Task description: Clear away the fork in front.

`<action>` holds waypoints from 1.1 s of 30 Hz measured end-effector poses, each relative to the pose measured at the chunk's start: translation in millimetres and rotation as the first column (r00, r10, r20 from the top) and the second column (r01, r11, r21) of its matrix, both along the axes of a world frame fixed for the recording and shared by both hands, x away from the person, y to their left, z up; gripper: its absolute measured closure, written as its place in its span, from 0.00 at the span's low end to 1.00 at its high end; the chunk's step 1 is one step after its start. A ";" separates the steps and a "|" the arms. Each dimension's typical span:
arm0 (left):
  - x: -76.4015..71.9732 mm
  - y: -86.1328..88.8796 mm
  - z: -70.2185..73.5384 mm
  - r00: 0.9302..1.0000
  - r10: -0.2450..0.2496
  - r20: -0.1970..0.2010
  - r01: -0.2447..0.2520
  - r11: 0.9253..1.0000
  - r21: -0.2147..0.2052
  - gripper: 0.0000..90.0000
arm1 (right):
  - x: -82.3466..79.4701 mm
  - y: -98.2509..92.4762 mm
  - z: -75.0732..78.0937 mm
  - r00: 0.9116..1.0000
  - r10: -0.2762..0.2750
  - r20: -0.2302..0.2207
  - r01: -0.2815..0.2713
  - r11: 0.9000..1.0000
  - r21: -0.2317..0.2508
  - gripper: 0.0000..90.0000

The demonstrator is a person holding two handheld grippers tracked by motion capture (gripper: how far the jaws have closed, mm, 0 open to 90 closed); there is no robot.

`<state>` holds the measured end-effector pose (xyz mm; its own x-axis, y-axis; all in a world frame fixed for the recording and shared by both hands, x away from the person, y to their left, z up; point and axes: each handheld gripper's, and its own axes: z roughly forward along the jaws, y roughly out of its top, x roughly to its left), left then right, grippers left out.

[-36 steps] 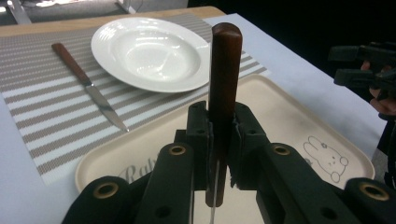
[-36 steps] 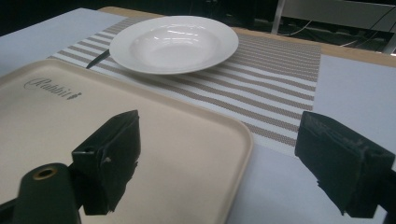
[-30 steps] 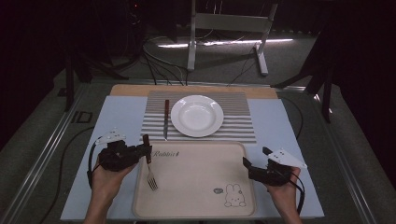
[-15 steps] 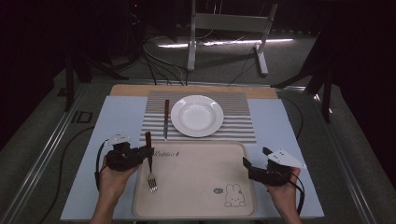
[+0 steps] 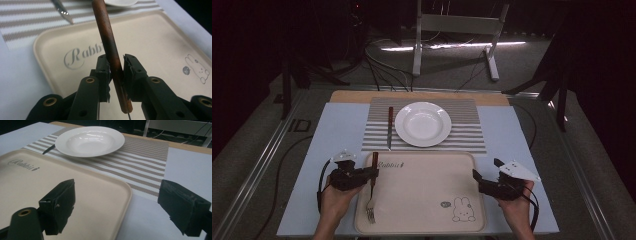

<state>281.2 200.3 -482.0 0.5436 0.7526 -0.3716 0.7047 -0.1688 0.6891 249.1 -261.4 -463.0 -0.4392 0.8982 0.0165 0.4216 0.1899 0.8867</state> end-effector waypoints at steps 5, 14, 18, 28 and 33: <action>-2.9 3.8 -6.7 0.999 0.030 -0.027 -0.029 0.999 0.021 0.82 | -0.2 0.3 -0.5 1.000 0.003 0.000 -0.003 1.000 -0.004 0.17; -0.7 14.3 -8.6 0.993 0.120 -0.006 -0.120 0.992 0.044 0.72 | -0.6 1.1 -0.7 1.000 0.007 0.001 -0.007 1.000 -0.010 0.16; -3.4 19.4 -2.9 0.986 0.151 0.066 -0.151 0.988 0.009 0.60 | -1.1 1.0 -0.4 1.000 0.007 0.003 -0.007 1.000 -0.009 0.16; -13.2 32.4 27.3 0.941 0.201 0.272 -0.192 0.980 -0.059 0.41 | -2.3 -2.8 0.0 1.000 -0.001 0.011 0.001 1.000 0.002 0.16; -15.3 39.2 37.8 0.912 0.249 0.327 -0.236 0.969 -0.077 0.20 | -3.3 -5.0 0.5 1.000 -0.007 0.017 0.007 1.000 0.007 0.16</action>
